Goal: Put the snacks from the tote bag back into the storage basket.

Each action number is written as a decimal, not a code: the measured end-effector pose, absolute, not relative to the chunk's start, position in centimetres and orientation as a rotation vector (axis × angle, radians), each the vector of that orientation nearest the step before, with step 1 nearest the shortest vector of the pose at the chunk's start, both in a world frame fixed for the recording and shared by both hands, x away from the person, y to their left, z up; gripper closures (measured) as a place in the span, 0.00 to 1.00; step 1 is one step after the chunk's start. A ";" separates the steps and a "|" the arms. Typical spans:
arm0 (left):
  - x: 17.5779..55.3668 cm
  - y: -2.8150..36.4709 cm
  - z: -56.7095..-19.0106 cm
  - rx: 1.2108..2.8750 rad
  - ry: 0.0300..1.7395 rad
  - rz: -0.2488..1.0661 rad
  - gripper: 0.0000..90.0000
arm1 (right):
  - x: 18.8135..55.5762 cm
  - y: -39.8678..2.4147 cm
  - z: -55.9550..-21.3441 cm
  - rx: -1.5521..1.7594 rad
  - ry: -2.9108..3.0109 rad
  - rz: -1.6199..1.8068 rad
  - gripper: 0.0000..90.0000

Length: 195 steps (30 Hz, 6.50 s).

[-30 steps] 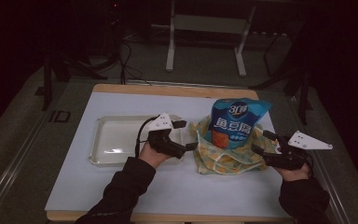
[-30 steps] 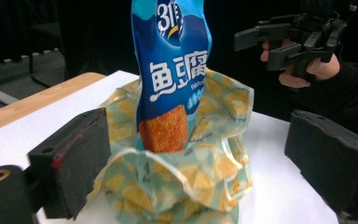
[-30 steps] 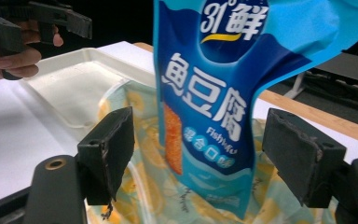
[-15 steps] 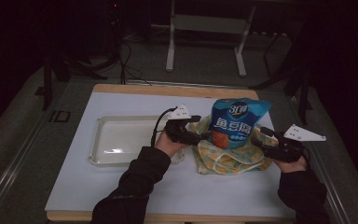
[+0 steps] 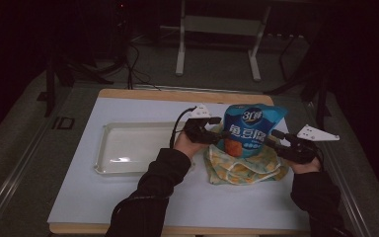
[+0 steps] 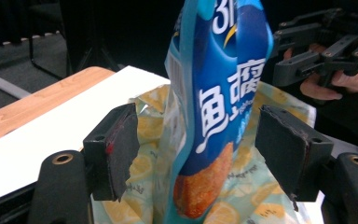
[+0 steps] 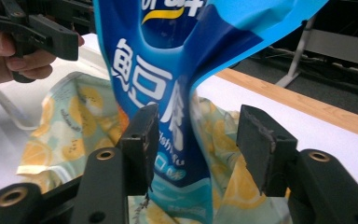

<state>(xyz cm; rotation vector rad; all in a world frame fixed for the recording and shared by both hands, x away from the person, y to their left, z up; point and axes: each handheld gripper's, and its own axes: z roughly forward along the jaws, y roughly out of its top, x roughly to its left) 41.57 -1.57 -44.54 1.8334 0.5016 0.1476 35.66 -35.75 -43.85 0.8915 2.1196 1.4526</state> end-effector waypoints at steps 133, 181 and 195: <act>35.7 10.0 -29.6 1.846 0.678 0.376 1.00 | 35.4 -18.4 -29.8 0.612 2.167 1.440 0.99; 33.5 19.5 -37.2 1.825 0.841 0.350 1.00 | 35.3 -8.4 -36.8 0.584 2.279 1.442 0.99; 34.2 19.3 -41.2 1.806 0.852 0.304 1.00 | 35.6 -8.6 -40.2 0.608 2.308 1.395 0.99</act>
